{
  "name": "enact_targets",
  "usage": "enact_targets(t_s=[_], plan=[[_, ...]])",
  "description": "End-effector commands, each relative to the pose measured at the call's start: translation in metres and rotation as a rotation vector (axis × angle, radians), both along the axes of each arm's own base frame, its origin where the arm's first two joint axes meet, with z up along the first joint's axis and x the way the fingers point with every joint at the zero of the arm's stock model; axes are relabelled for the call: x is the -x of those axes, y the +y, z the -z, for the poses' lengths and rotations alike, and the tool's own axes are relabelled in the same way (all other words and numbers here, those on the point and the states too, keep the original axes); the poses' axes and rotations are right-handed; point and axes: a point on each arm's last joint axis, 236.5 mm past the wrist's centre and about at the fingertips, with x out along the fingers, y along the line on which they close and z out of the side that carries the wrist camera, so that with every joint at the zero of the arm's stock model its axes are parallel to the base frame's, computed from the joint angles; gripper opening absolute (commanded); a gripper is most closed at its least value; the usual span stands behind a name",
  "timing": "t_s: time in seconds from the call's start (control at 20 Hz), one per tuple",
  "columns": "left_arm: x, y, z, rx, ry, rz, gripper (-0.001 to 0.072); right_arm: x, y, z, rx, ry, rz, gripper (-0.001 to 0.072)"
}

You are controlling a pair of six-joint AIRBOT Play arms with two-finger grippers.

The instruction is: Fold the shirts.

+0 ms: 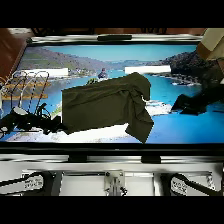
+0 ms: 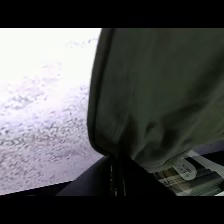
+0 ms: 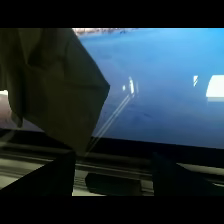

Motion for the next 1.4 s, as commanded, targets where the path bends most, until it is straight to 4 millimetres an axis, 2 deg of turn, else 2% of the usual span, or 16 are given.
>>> enact_targets(t_s=[0.0,0.15,0.3,0.5,0.7,0.75,0.8,0.9,0.95,1.0,1.1,1.2,1.25,1.3,1.35], plan=[[0.000,-0.008,-0.003,0.011,-0.005,0.025,0.0034,0.039,0.042,0.063,-0.008,0.135,-0.076,0.0587],[0.004,-0.012,-0.012,0.032,-0.005,0.064,0.0034,0.054,0.065,0.102,-0.029,0.158,-0.043,0.0587],[0.002,-0.012,-0.019,0.026,-0.030,0.068,0.0033,0.056,0.076,0.120,-0.080,0.144,0.027,0.0587],[0.000,-0.011,-0.025,0.020,-0.053,0.068,0.0033,0.048,0.078,0.136,-0.081,0.122,0.067,0.0586],[-0.001,-0.011,-0.028,0.018,-0.063,0.067,0.0033,0.020,0.085,0.141,-0.123,0.048,0.153,0.0586],[-0.001,-0.011,-0.028,0.018,-0.063,0.068,0.0033,0.016,0.087,0.142,-0.127,0.035,0.163,0.0554],[-0.001,-0.011,-0.028,0.018,-0.064,0.069,0.0034,0.014,0.091,0.144,-0.126,0.030,0.163,0.0444],[-0.001,-0.011,-0.029,0.018,-0.065,0.069,0.0033,0.014,0.101,0.148,-0.120,0.028,0.139,0.0400],[-0.001,-0.011,-0.031,0.016,-0.070,0.067,0.0033,0.014,0.105,0.147,-0.117,0.021,0.124,0.0175],[-0.003,-0.011,-0.037,0.012,-0.089,0.069,0.0032,0.012,0.108,0.142,-0.122,0.012,0.114,0.0058],[-0.020,-0.005,-0.064,-0.026,-0.190,0.075,0.0031,-0.002,0.107,0.112,-0.120,-0.069,0.040,0.0058],[-0.051,0.011,-0.121,-0.127,-0.392,0.085,0.0030,-0.034,0.094,0.045,-0.070,-0.268,-0.012,0.0058],[-0.067,0.021,-0.168,-0.201,-0.531,0.083,0.0030,-0.051,0.088,-0.003,-0.036,-0.415,-0.046,0.0058],[-0.078,0.030,-0.220,-0.272,-0.670,0.069,0.0030,-0.064,0.085,-0.067,-0.004,-0.602,-0.098,0.0058],[-0.082,0.037,-0.286,-0.346,-0.834,0.047,0.0030,-0.071,0.080,-0.140,0.054,-0.812,-0.138,0.0059]])
